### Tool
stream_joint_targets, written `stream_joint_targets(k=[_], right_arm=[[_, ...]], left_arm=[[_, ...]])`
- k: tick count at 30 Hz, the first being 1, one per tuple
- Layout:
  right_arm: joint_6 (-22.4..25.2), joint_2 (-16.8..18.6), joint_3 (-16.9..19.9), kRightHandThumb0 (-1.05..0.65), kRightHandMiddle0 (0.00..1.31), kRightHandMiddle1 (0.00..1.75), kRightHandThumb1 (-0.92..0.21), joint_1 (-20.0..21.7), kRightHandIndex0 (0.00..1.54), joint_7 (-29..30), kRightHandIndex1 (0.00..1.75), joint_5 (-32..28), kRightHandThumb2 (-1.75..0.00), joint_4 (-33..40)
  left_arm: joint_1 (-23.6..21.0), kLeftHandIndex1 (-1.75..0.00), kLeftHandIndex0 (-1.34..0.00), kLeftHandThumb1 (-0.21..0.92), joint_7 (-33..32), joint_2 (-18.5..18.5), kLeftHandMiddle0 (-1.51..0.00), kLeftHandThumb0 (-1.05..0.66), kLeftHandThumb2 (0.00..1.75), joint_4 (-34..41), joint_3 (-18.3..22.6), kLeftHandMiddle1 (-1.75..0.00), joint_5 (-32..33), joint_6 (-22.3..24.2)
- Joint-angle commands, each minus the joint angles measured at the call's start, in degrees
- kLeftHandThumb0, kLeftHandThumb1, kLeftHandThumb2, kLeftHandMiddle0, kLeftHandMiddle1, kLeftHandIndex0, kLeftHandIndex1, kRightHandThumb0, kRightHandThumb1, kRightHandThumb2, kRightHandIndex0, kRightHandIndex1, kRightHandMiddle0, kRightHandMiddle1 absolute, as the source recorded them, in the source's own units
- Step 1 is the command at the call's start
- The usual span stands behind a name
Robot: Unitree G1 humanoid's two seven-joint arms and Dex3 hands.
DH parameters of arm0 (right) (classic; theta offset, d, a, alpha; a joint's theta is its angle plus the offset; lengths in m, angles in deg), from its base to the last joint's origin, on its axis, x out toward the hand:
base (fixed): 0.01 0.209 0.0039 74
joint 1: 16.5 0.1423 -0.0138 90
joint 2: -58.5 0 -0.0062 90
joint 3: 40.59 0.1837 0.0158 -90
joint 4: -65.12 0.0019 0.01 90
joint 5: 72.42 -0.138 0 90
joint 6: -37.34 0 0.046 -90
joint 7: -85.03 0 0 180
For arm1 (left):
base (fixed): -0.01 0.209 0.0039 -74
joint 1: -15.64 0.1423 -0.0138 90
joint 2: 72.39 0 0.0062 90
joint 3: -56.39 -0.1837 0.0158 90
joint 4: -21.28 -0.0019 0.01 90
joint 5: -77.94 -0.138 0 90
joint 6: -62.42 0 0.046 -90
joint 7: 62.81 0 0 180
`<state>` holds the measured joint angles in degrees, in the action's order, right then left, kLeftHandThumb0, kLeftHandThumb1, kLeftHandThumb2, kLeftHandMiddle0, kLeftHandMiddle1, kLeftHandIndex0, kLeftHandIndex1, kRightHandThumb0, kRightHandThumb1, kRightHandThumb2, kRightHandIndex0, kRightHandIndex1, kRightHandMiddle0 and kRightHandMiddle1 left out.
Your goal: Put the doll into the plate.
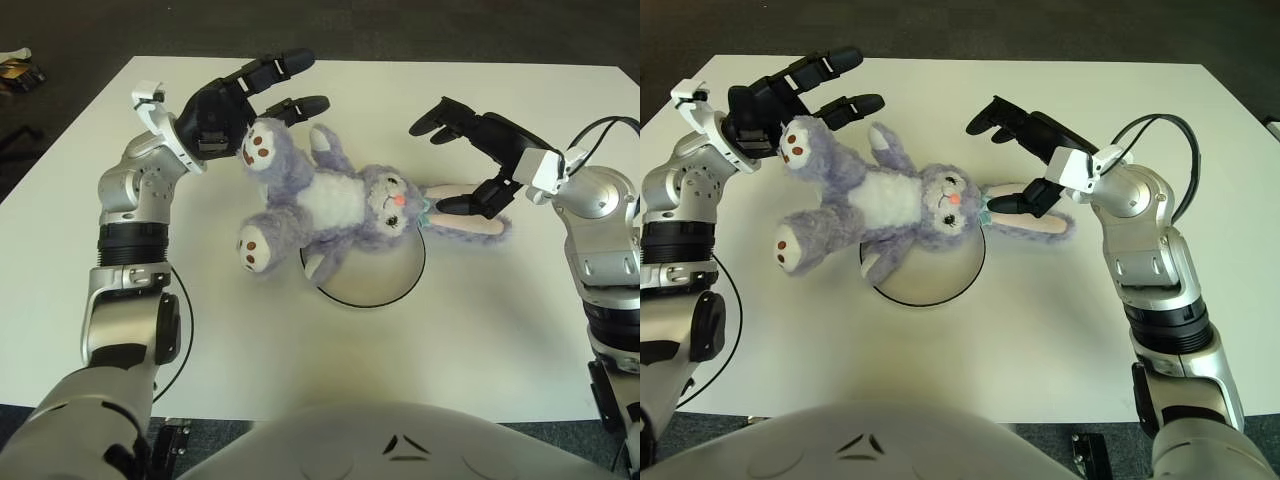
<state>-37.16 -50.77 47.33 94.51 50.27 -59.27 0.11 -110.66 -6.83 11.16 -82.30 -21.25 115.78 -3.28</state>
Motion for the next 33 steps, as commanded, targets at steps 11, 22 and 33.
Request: stream_joint_targets(k=[11, 22, 33], right_arm=[[-2.10, -0.75, 0.86, -0.39, 0.00, 1.15, -0.10, -1.79, 0.00, 4.62, 0.88, 4.68, -1.14, 0.52], [2.70, -0.58, 1.58, -0.34, 0.00, 1.14, -0.06, -1.67, 0.00, 4.73, 0.83, 4.43, -1.20, 2.85], [7.44, -0.09, 1.01, -0.51, 0.00, 1.12, -0.11, -2.19, 0.00, 7.11, 0.80, 8.44, -1.11, 5.31]], left_arm=[[0.03, -0.84, 0.00, 0.29, -5.91, 2.90, 0.00, -0.41, 1.08, 1.49, 4.70, -0.67, 4.96, 1.76], [1.17, -0.51, 0.00, 0.76, -18.24, 4.56, 0.00, -0.67, 0.65, 5.93, 8.39, -0.44, 8.75, 7.45], [1.01, -0.23, 0.00, 0.92, -18.23, 6.34, 0.00, -0.80, 0.77, 2.25, 10.49, -0.29, 11.47, 6.74]])
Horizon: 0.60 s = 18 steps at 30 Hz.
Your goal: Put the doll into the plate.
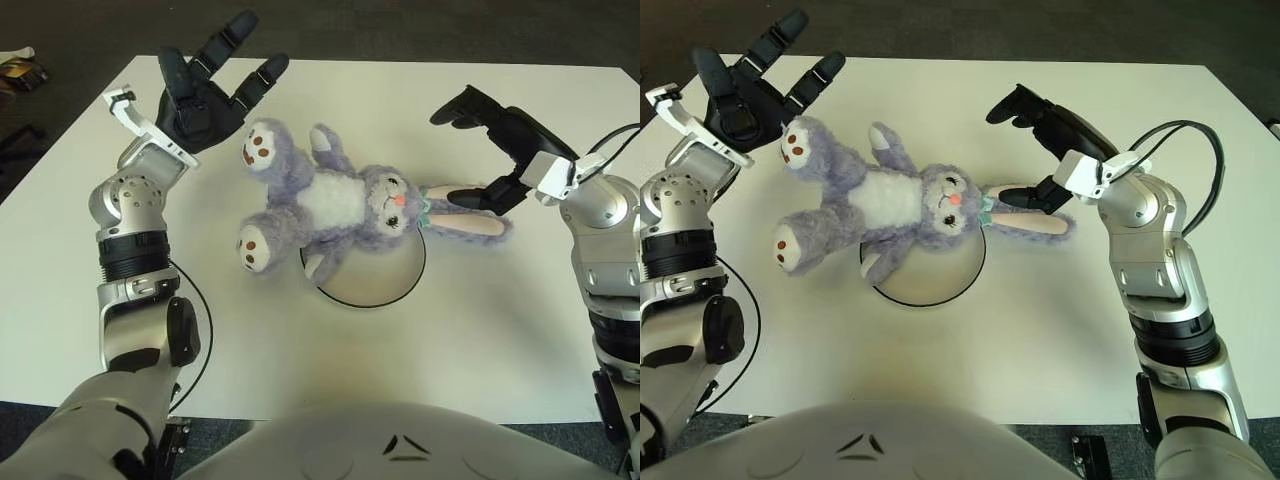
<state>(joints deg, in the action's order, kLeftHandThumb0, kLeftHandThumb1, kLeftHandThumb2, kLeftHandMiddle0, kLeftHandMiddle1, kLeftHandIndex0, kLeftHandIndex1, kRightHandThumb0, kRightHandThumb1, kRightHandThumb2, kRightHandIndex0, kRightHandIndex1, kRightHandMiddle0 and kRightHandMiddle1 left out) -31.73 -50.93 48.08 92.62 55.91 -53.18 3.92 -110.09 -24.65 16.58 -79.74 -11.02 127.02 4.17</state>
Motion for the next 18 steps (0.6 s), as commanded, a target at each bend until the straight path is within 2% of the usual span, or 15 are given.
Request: stream_joint_targets(k=[1, 4, 6, 9, 13, 18], right_arm=[[3.53, 0.31, 0.02, -0.55, 0.00, 1.11, -0.13, -0.25, 0.00, 1.97, 0.82, 3.58, -1.09, 1.95], [5.87, 1.13, -0.22, -0.64, 0.00, 1.10, -0.19, -0.11, 0.01, 3.52, 0.85, 5.81, -1.02, 2.36], [5.07, 2.06, 0.53, -0.68, 0.00, 1.11, -0.22, -0.49, 0.02, 5.74, 0.86, 6.25, -0.98, 1.09], [4.49, 3.78, 1.62, -0.73, 0.00, 1.13, -0.27, -1.24, 0.03, 8.68, 0.87, 6.06, -0.94, -0.18], [4.85, 6.82, 2.76, -0.77, 0.00, 1.18, -0.32, -1.80, 0.05, 12.58, 0.89, 5.69, -0.90, -0.82], [5.73, 9.54, 3.39, -0.76, 0.00, 1.20, -0.42, -1.75, 0.08, 16.00, 0.98, 6.20, -0.85, -1.22]], left_arm=[[1.66, -0.28, 0.00, 0.92, -0.57, 1.78, 0.00, -0.80, 0.77, 0.59, -0.39, -0.29, -1.53, -3.45], [3.09, -0.49, 0.00, 0.92, -1.60, 3.16, -0.04, -0.75, 0.72, 2.13, -1.86, -0.32, -6.70, -10.97], [3.19, -0.59, 0.00, 0.92, -2.58, 3.85, -0.06, -0.71, 0.69, 2.69, -2.77, -0.34, -9.89, -15.31], [3.06, -0.72, 0.00, 0.90, -3.63, 4.61, -0.07, -0.66, 0.65, 2.67, -3.97, -0.42, -12.88, -19.06], [2.61, -0.85, 0.00, 0.82, -4.52, 4.77, -0.08, -0.59, 0.72, 1.95, -5.30, -0.53, -15.87, -22.25], [2.86, -0.98, 0.00, 0.74, -6.19, 5.36, -0.09, -0.53, 0.83, 1.38, -6.55, -0.63, -19.55, -26.34]])
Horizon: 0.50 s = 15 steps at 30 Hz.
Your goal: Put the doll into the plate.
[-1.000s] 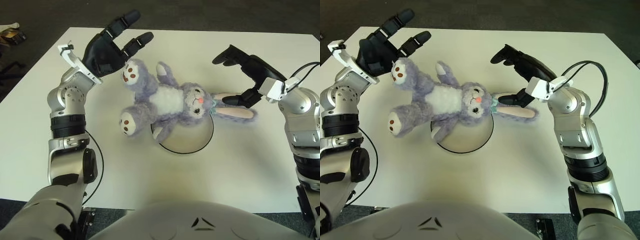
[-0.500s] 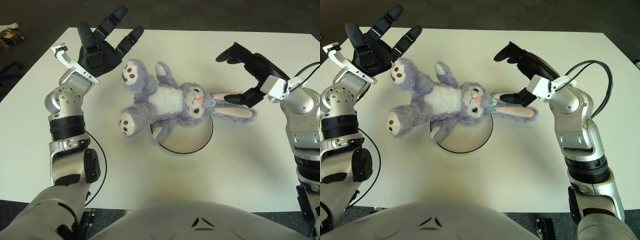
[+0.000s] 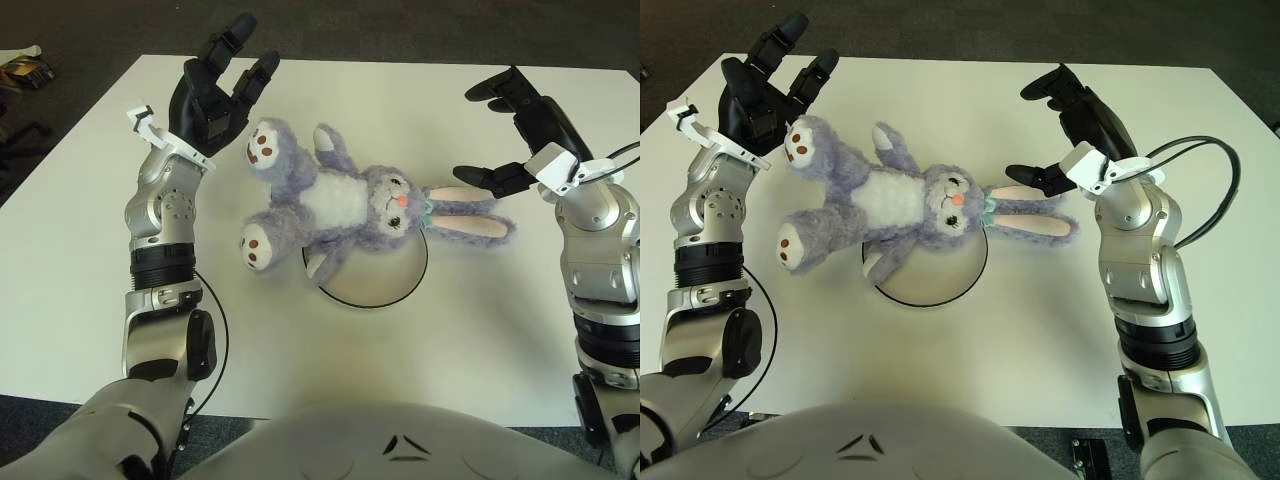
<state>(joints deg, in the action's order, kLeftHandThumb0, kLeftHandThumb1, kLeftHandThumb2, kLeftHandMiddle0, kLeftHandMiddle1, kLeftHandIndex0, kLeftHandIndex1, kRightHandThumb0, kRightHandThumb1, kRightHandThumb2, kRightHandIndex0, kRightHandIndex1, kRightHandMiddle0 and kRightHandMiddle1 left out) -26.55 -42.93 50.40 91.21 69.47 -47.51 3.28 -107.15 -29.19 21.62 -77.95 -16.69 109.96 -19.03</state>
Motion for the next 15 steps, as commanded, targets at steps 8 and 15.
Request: stream_joint_targets(k=[8, 15], right_arm=[[-1.20, 5.99, 3.02, -0.71, 0.00, 1.14, -0.61, -0.54, 0.11, 8.29, 1.11, -0.86, -0.75, -2.83], [-4.04, 10.61, 6.02, -0.63, 0.00, 1.15, -0.68, -0.18, 0.13, 13.39, 1.19, -4.50, -0.74, -5.70]], left_arm=[[-0.49, -1.08, 0.00, 0.68, -7.23, 2.91, -0.14, -0.52, 0.89, -3.53, -3.29, -0.75, -9.93, -12.68], [-1.21, -1.04, 0.00, 0.69, -10.13, 3.72, -0.12, -0.54, 0.87, -5.96, -5.22, -0.79, -13.77, -15.79]])
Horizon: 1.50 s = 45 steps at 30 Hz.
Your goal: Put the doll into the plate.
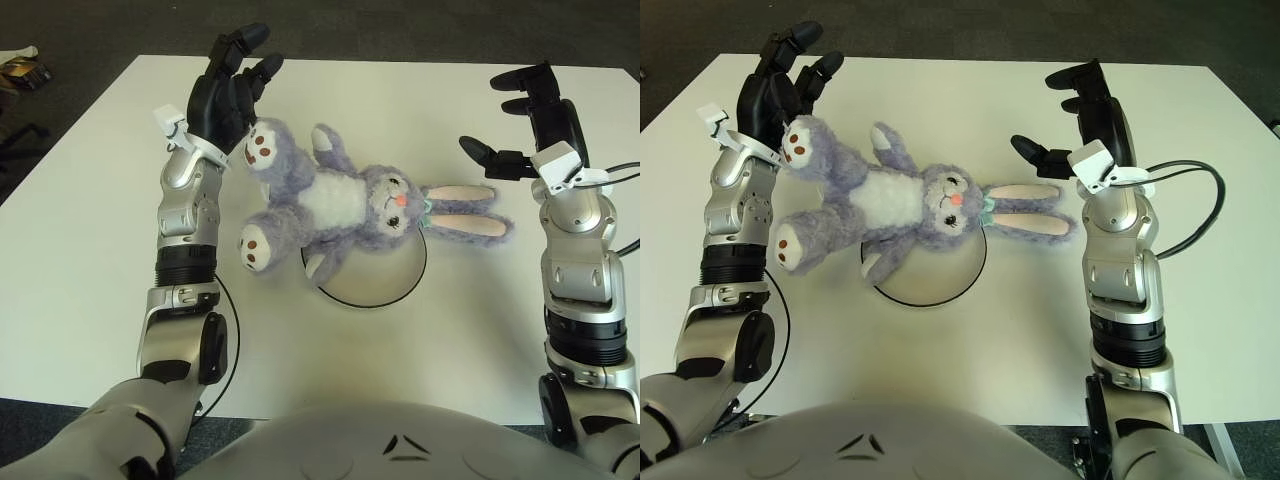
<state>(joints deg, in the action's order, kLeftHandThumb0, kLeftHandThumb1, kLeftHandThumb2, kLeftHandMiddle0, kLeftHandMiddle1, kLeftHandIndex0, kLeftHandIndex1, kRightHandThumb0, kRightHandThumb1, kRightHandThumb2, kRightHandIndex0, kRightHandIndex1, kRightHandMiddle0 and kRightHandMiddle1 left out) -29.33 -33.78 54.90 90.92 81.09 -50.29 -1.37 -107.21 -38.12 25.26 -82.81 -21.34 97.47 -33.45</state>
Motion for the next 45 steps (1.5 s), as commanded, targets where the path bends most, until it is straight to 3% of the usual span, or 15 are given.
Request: stream_joint_targets(k=[1, 4, 9, 11, 16, 23, 26, 33, 41, 45], right_arm=[[-1.43, 1.97, 1.80, -0.60, 0.00, 1.19, -0.66, 0.20, 0.13, 2.20, 1.22, -2.17, -0.77, -1.18], [-2.87, 3.58, 2.89, -0.52, 0.00, 1.30, -0.63, 0.44, 0.14, 4.16, 1.30, -3.72, -0.86, -2.62], [-10.74, 8.62, 6.12, -0.40, 0.00, 1.54, -0.57, 0.35, 0.18, 9.04, 1.45, -9.94, -1.01, -6.81], [-12.79, 9.49, 6.76, -0.17, 0.04, 1.66, -0.73, 0.36, 0.28, 9.86, 1.53, -11.58, -0.78, -7.93], [-18.83, 11.36, 8.36, -0.03, 0.15, 1.73, -0.76, 0.33, 0.36, 12.60, 1.54, -14.45, -0.70, -11.55], [-25.47, 11.71, 9.36, -0.01, 0.29, 1.75, -0.66, 0.72, 0.40, 13.76, 1.51, -17.17, -0.83, -16.39], [-27.05, 12.07, 9.76, -0.01, 0.32, 1.75, -0.62, 0.89, 0.41, 13.95, 1.52, -18.68, -0.88, -17.86], [-29.07, 12.50, 10.22, -0.01, 0.35, 1.75, -0.56, 0.84, 0.44, 13.79, 1.54, -21.39, -0.96, -19.90], [-29.26, 11.96, 10.76, -0.01, 0.35, 1.75, -0.52, 0.19, 0.50, 13.49, 1.53, -22.83, -1.01, -21.45], [-29.84, 11.96, 11.25, -0.01, 0.35, 1.75, -0.48, -0.39, 0.54, 13.14, 1.52, -23.68, -1.05, -22.62]], left_arm=[[-1.26, -1.04, 0.00, 0.69, -1.46, 0.07, -0.13, -0.53, 0.87, -1.41, -0.72, -0.80, -1.54, -1.50], [-1.91, -1.03, 0.00, 0.70, -2.27, 0.33, -0.14, -0.54, 0.87, -3.19, -1.25, -0.83, -2.54, -2.49], [-2.94, -1.01, 0.00, 0.74, -3.90, 0.70, -0.15, -0.57, 0.83, -6.30, -2.11, -0.91, -4.69, -4.52], [-3.33, -1.02, 0.00, 0.76, -4.35, 0.94, -0.17, -0.59, 0.81, -7.60, -2.22, -0.94, -5.11, -5.30], [-5.03, -1.07, 0.00, 0.79, -5.02, 1.71, -0.19, -0.61, 0.77, -14.72, -1.84, -0.98, -5.46, -7.58], [-6.23, -1.15, 0.00, 0.87, -6.49, 1.65, -0.18, -0.67, 0.69, -19.46, -2.04, -1.06, -7.24, -11.10], [-5.92, -1.29, 0.00, 0.90, -6.67, 2.00, -0.19, -0.68, 0.66, -19.17, -2.33, -1.14, -7.40, -11.64], [-5.15, -1.45, -0.04, 0.91, -8.28, 2.08, -0.22, -0.65, 0.69, -17.78, -3.17, -1.27, -8.40, -10.39], [-4.38, -1.56, -0.09, 0.82, -10.48, 2.32, -0.25, -0.58, 0.80, -16.81, -3.51, -1.36, -8.84, -7.41], [-3.22, -1.70, -0.18, 0.87, -12.69, 2.40, -0.32, -0.42, 0.63, -15.35, -4.04, -1.39, -10.12, -4.59]])
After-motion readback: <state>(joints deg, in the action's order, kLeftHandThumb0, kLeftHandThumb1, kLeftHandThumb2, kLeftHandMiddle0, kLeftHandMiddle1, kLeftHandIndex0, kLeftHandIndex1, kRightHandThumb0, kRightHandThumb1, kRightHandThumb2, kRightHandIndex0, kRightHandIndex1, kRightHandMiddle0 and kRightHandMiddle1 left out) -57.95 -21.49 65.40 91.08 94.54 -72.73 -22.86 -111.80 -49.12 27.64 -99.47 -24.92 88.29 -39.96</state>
